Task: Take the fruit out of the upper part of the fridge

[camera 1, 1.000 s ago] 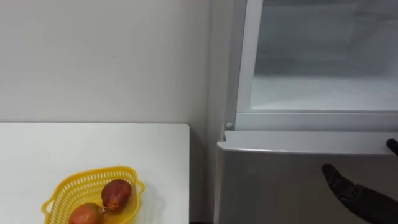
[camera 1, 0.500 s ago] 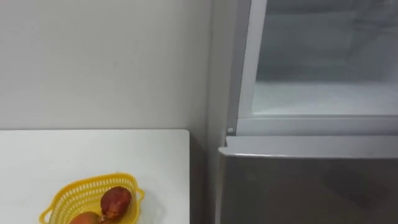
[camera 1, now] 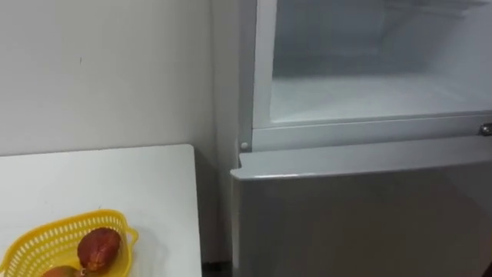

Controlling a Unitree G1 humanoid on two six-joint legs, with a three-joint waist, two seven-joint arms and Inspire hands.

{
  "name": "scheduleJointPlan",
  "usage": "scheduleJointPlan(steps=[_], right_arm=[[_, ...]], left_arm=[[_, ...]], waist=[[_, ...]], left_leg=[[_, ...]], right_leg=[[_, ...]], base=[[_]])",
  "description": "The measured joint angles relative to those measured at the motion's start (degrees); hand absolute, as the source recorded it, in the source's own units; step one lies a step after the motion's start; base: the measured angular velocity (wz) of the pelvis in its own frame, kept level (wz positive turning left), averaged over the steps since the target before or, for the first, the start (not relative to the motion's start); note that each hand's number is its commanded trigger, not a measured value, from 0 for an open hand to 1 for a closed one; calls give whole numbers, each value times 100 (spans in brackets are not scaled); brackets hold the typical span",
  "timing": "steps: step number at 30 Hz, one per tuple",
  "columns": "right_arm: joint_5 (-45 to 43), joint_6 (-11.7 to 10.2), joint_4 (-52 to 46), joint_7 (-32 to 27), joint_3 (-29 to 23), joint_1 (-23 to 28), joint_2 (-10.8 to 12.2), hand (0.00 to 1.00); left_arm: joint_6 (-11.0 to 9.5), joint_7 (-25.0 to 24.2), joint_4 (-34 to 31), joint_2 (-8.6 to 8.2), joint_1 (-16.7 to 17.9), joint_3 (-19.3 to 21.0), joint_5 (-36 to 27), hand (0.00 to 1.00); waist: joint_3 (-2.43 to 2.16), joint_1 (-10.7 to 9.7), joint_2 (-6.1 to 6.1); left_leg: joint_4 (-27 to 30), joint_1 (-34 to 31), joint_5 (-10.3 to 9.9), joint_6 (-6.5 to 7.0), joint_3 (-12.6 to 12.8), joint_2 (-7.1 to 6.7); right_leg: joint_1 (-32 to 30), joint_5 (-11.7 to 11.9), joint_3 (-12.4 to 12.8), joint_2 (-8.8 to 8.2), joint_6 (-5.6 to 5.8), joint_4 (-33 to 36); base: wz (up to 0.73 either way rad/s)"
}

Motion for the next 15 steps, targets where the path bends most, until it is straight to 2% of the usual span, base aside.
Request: scheduleJointPlan(steps=[2,6,8,13,15], right_arm=[[-74,-35,0,-207,-286,-29,-61,0],[-337,-66,-87,-511,-408,-62,-249,0],[-765,-85,-165,-701,-578,-262,-373,0],[-2067,-92,-829,-1100,-859,-372,-671,0],[-2483,-94,-1056,-1199,-1005,-473,-824,0]], left_arm=[[-10,-6,-58,27,27,11,-47,0],[-34,-89,-176,37,-4,148,-21,0],[-55,-106,-177,33,-42,164,17,0],[-82,-127,-127,35,-121,313,186,0],[-86,-142,-123,41,-120,368,182,0]], waist=[[19,-10,31],[23,-51,53],[20,-88,11],[17,-71,-138],[35,-45,-193]], left_leg=[[3,4,0,0,-16,-1],[-5,0,4,-4,-19,2],[-5,4,5,-5,-15,1],[-15,8,6,-6,-14,1],[-14,10,6,-6,-8,1]], right_leg=[[28,0,-39,-10,0,-40],[13,-14,-51,-7,-3,-80],[-23,-22,-37,-6,-2,-68],[-54,-18,-40,0,-5,0],[-66,-18,-30,0,-5,-5]], base=[[5],[1],[0],[0],[0]])
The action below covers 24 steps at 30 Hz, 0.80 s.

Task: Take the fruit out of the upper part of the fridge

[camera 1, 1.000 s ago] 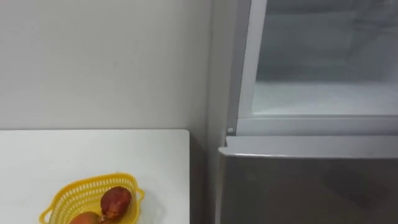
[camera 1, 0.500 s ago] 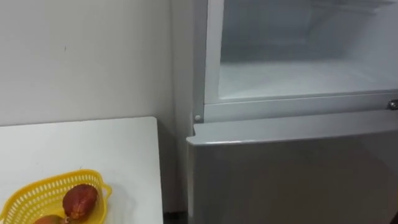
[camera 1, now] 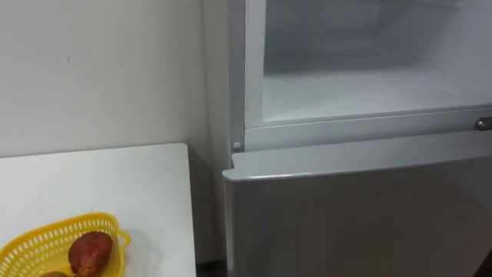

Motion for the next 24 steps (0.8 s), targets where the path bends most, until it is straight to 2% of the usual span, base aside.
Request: scheduleJointPlan(steps=[1,2,4,8,12,20,23,24], right_arm=[[-205,-3,-76,-60,-19,-72,-170,0],[-600,-3,-147,-90,-25,-105,-279,0],[-1216,-2,-344,-93,-25,-152,-355,0],[-1986,-3,-603,-21,7,-185,-376,0],[-2224,10,-823,23,40,-186,-375,0],[-3796,10,-1459,212,271,-253,-375,0],[-4214,-23,-1776,256,280,-600,-462,0],[-4311,-15,-1776,274,296,-627,-491,0]], left_arm=[[0,-21,30,23,-6,4,0,0],[0,-45,54,40,-7,4,0,0],[-12,-57,130,39,-9,0,2,0],[-28,-93,222,37,-10,-4,1,0],[-40,-207,330,37,-15,19,50,0],[-67,-201,671,50,-242,81,210,0],[-67,-201,671,49,-242,61,217,0],[-67,-201,666,49,-242,53,217,0]], waist=[[13,-13,-38],[6,-23,-77],[7,10,-111],[-1,76,-178],[-3,100,-145],[0,238,-115],[16,251,-177],[38,273,-194]], left_leg=[[1,-2,0,0,1,0],[2,-12,0,0,-6,1],[-1,-12,0,0,-13,1],[0,-11,0,0,-14,2],[0,-15,0,0,-1,4],[12,16,5,-9,-35,22],[41,51,9,-15,-93,28],[37,88,9,-16,-93,30]], right_leg=[[-3,0,0,-1,0,-23],[3,0,-6,0,0,-49],[4,0,-8,1,0,-48],[4,3,-9,2,0,-55],[-4,5,-2,6,-2,-67],[59,21,-70,5,-25,19],[140,26,-132,-1,-34,-60],[170,26,-133,3,-34,-86]], base=[[0],[3],[0],[0],[-1],[2],[10],[4]])
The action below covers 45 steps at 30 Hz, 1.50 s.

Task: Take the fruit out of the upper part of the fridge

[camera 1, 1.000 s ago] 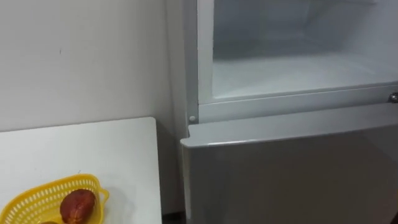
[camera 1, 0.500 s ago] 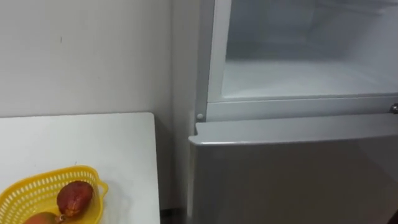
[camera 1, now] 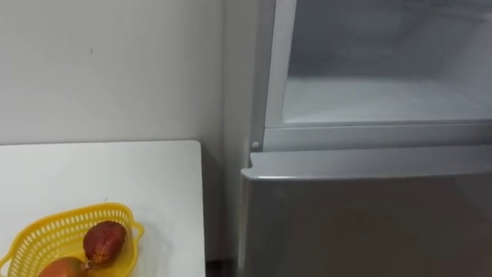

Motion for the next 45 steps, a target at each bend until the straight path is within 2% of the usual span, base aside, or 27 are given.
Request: scheduleJointPlan(steps=[2,6,11,16,19,28,34,36,40,45], right_arm=[[-311,13,-167,119,84,-13,-30,0],[-619,21,-305,458,434,-22,-34,0],[-671,75,-191,1204,657,-66,-47,0],[-583,410,278,1880,870,-278,-62,0],[-410,596,344,2309,1089,-278,-62,0],[-126,902,1435,3523,1608,-564,-70,0],[6,1022,1792,3919,1607,-757,-196,0],[6,1028,1903,3999,1607,-757,-218,0],[140,1130,1958,4148,1608,-757,-343,0],[276,1083,2114,4221,1609,-758,-445,0]], left_arm=[[1,-1,0,2,-13,1,1,0],[11,-24,6,13,-3,-15,2,0],[25,-224,4,13,-13,-62,77,0],[153,-261,33,24,12,-137,116,0],[242,-288,21,25,7,-165,121,0],[427,-281,-190,25,55,-293,102,0],[534,-400,-550,82,223,-266,97,0],[534,-400,-656,96,248,-264,94,0],[533,-379,-758,99,261,-276,19,0],[534,-333,-789,104,298,-282,-20,0]], waist=[[7,112,-53],[12,199,-73],[11,281,-78],[10,266,-83],[-9,271,-82],[13,287,-34],[-4,263,-91],[-29,261,-130],[-22,261,-160],[-18,262,-155]], left_leg=[[-28,33,1,-3,1,3],[-34,49,1,-4,4,20],[-62,70,0,-4,-18,24],[-64,64,1,-4,-21,29],[-59,35,1,-4,-35,29],[-12,68,2,-6,-75,39],[-25,79,2,-7,-70,30],[-24,85,3,-9,-70,32],[-27,93,3,-8,-74,32],[-30,115,2,-7,-84,42]], right_leg=[[33,-2,6,7,3,-10],[98,61,9,30,1,-102],[165,78,-26,32,5,-115],[180,80,-44,32,5,-117],[159,81,-55,29,4,-118],[242,94,-149,7,-13,-118],[249,104,-132,6,-17,-110],[255,108,-127,9,-20,-108],[260,146,-112,13,-16,-124],[330,199,-114,29,-12,-219]], base=[[0],[0],[2],[0],[1],[4],[-1],[0],[-4],[0]])
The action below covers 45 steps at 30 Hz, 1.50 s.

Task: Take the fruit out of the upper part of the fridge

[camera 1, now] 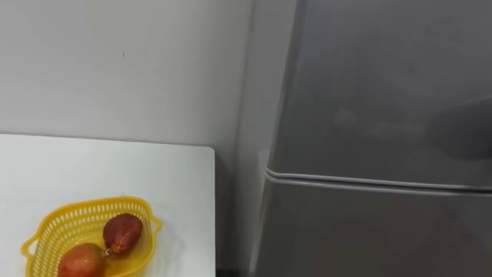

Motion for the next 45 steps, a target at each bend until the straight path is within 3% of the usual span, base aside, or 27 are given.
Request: scheduleJointPlan(steps=[13,21,29,33,35,36,38,41,45], right_arm=[[151,-6,100,-128,-12,2,-42,0],[155,-67,-71,-1183,-428,83,-41,0],[450,-79,220,-2420,-988,573,-16,0],[849,-73,690,-2696,-1140,1231,351,0],[1149,-59,1308,-2702,-1134,1505,779,0],[1193,-59,1540,-2700,-1134,1543,889,0],[1739,-33,2285,-2683,-1070,1743,1243,0],[2468,52,3411,-2473,-834,1866,1432,0],[3204,240,4883,-1965,-507,1870,1514,0]], left_arm=[[-17,63,156,-1,60,40,-68,0],[-27,229,308,-1,78,135,-67,0],[-2,351,264,-11,86,179,-84,0],[47,385,199,-11,87,182,-122,0],[80,398,206,-39,54,176,-215,0],[80,414,208,-52,45,178,-213,0],[78,455,200,-120,60,183,-195,0],[79,476,224,-201,69,190,-216,0],[75,463,233,-250,55,243,-318,0]], waist=[[-1,6,12],[6,-31,56],[-42,-197,193],[-34,-224,190],[-20,-250,218],[-14,-274,242],[-26,-262,285],[-42,-305,364],[-39,-329,465]], left_leg=[[-3,8,0,1,9,0],[-4,-13,-1,0,-1,7],[-17,-10,0,0,1,8],[-16,-20,-1,0,-1,7],[-18,-38,-6,6,-1,0],[-22,-38,-8,8,-1,0],[-30,-28,-9,9,16,-4],[-35,7,-8,9,8,-10],[-41,93,-8,9,1,-14]], right_leg=[[9,7,12,7,-2,15],[2,7,-24,7,-1,-43],[23,-2,-3,21,13,-83],[32,-9,-18,14,22,-100],[8,-15,-13,8,27,-100],[9,-16,-9,8,27,-101],[7,-18,34,11,30,-99],[20,-18,57,13,31,-72],[103,-68,52,6,38,-63]], base=[[0],[0],[-1],[2],[0],[0],[-4],[-4],[3]])
